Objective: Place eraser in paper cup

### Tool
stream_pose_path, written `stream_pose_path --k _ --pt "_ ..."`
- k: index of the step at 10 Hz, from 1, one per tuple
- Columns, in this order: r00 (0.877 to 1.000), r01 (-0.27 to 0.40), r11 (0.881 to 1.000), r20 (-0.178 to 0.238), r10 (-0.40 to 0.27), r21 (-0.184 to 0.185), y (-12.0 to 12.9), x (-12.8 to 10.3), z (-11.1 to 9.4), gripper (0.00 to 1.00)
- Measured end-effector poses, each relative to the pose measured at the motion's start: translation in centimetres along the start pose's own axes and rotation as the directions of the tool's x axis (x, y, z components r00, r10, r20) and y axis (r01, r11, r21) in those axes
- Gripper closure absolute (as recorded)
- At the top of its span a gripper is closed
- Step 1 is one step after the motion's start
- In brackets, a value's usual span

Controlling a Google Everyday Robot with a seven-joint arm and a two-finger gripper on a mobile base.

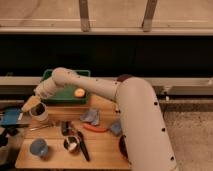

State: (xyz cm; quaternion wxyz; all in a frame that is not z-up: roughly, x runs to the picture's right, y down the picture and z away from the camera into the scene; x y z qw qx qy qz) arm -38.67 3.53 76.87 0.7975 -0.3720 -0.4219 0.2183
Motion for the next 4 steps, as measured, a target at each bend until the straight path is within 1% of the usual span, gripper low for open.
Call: stream_pose_path --k 1,4 --pt "1.0 0.019 1.0 0.002 -0.019 0.021 -0.07 -0.99 -0.79 0.2" --pt "1.0 0.018 1.0 0.0 -0.018 0.022 -0.07 -0.98 -0.76 0.2"
